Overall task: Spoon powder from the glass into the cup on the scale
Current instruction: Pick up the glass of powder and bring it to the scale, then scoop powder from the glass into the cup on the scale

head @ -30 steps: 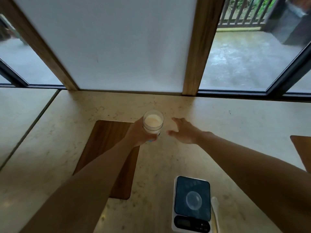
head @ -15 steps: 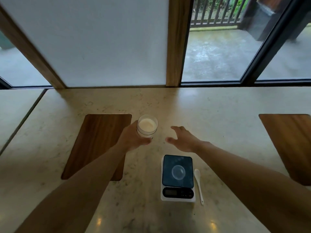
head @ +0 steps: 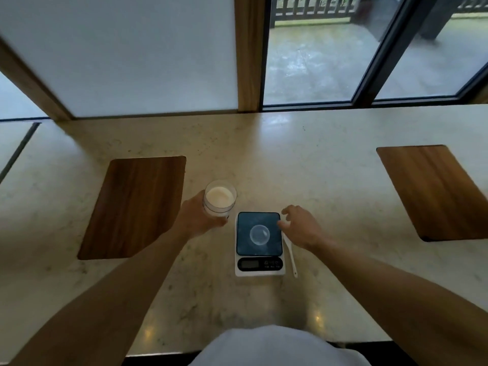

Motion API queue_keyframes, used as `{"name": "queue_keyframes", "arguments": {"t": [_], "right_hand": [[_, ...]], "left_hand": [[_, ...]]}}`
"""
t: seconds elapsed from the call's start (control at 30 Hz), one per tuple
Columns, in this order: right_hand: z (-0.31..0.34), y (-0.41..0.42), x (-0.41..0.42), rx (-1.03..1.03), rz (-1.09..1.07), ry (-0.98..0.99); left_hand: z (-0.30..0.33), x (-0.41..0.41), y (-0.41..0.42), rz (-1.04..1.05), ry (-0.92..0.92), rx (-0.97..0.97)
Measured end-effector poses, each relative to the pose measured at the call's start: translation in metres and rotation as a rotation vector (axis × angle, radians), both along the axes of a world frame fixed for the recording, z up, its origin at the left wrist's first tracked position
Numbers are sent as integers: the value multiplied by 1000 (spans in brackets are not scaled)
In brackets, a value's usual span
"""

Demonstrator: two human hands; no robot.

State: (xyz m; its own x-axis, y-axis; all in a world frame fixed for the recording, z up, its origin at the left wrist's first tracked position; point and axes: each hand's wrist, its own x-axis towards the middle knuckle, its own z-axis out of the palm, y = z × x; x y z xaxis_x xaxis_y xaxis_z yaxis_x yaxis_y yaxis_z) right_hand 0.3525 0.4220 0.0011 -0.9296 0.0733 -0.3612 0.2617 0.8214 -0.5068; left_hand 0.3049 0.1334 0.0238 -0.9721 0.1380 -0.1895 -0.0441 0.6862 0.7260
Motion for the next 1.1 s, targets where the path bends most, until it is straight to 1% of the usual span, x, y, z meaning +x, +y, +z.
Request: {"name": "queue_keyframes", "arguments": {"t": [0.1,0.3,0.43,0.63,1.1], "right_hand": [[-13,6,26,38,-59,-11],[-29,11,66,60,-6,-103],[-41,13,82,53,-84,-146],[-43,11,92,80,-131,-198],[-53,12,95,16,-192,-186]], "left_hand": [[-3,10,-1,16,-14,11],[-8,26,0,-29,-10,8],[-11,34,3,-38,-8,-1],[-17,43,3,-65,-7,-18],[-22,49,6,-73,-21,-14]]}}
